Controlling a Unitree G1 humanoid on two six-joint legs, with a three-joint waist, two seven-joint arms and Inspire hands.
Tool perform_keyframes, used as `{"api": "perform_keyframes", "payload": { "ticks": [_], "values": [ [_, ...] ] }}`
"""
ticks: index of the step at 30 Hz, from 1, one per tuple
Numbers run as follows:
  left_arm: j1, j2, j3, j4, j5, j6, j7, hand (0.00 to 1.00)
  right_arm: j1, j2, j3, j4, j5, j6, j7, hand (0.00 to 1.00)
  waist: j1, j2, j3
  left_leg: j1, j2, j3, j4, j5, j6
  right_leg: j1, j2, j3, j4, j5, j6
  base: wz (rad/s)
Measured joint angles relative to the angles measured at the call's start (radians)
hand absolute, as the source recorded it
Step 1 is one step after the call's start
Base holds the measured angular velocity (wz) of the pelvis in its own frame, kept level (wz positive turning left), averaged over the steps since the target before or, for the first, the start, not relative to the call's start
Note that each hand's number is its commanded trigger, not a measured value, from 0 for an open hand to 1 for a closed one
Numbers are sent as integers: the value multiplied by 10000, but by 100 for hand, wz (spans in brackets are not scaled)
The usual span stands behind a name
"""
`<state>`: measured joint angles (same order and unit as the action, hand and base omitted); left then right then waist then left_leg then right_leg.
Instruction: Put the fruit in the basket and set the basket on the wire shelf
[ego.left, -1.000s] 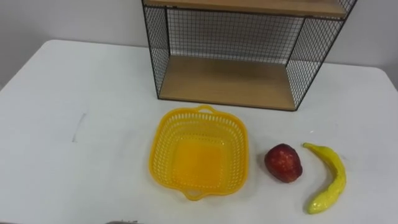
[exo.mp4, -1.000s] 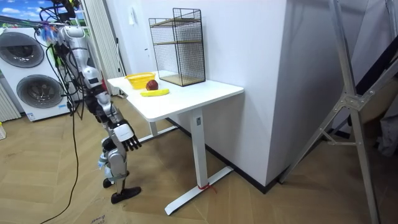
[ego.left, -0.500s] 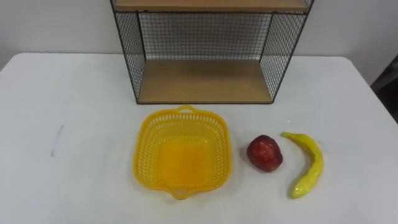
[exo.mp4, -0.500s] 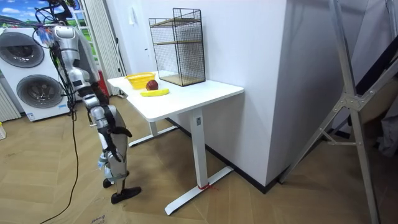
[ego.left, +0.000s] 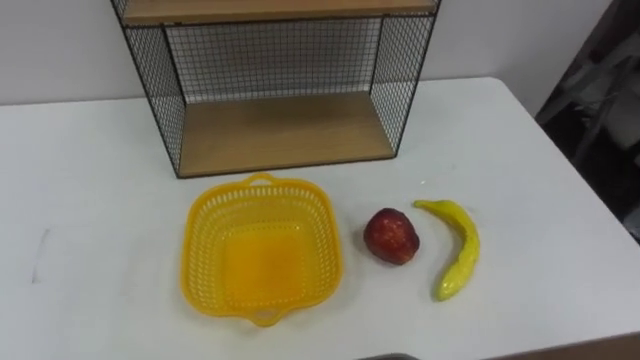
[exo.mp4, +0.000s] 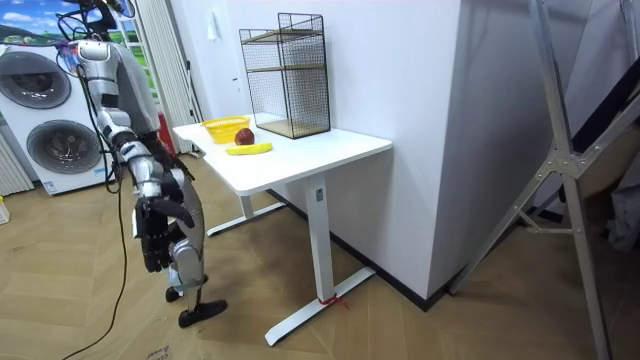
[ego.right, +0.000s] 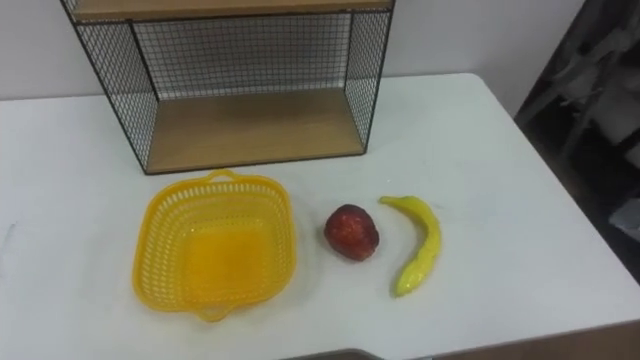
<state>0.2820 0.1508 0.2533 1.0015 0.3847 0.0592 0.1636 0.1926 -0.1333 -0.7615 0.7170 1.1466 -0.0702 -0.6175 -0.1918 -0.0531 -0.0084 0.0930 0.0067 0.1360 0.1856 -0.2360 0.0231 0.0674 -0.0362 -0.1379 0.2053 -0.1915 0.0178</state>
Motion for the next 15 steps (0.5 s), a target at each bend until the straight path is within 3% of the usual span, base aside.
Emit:
{"api": "perform_keyframes", "payload": {
  "ticks": [4, 8, 10, 12, 15],
  "values": [
    [-56, 17, -43, -311, -1, -34, -1, 0, -180, -186, 36, -2229, -2706, -237, -1404, 0, -45, -37, 10, -162, -26, -25, -18, 28, 31, -163, -13, 18, 24, 5, 6, -1],
    [-55, 63, -617, -305, -26, -55, 10, 0, -161, -431, 904, -4996, -5819, -488, -2514, 0, 88, 37, 90, -232, -9, 105, -54, 31, 29, -323, 22, 135, 24, 6, 5, -8],
    [-128, 63, -735, -307, -8, -90, -5, 0, -160, -512, 1229, -5591, -7024, -513, -2555, 0, 293, -27, 80, -299, 0, 158, -48, 35, 26, -453, 37, 214, 61, 14, -3, -10],
    [-191, 70, -1001, -315, 2, -122, -49, 0, -131, -573, 1756, -6463, -7820, -513, -2513, 0, 619, 60, 76, -353, 14, 276, -48, 34, 26, -649, 41, 256, 161, 16, -5, -16],
    [-85, 119, -1319, -305, -4, -141, -284, 0, -105, -576, 2672, -7401, -8784, -483, -1975, 0, 748, 72, 121, -374, 12, 264, -48, 35, 26, -688, 41, 287, 158, 18, -7, -1]
  ]
}}
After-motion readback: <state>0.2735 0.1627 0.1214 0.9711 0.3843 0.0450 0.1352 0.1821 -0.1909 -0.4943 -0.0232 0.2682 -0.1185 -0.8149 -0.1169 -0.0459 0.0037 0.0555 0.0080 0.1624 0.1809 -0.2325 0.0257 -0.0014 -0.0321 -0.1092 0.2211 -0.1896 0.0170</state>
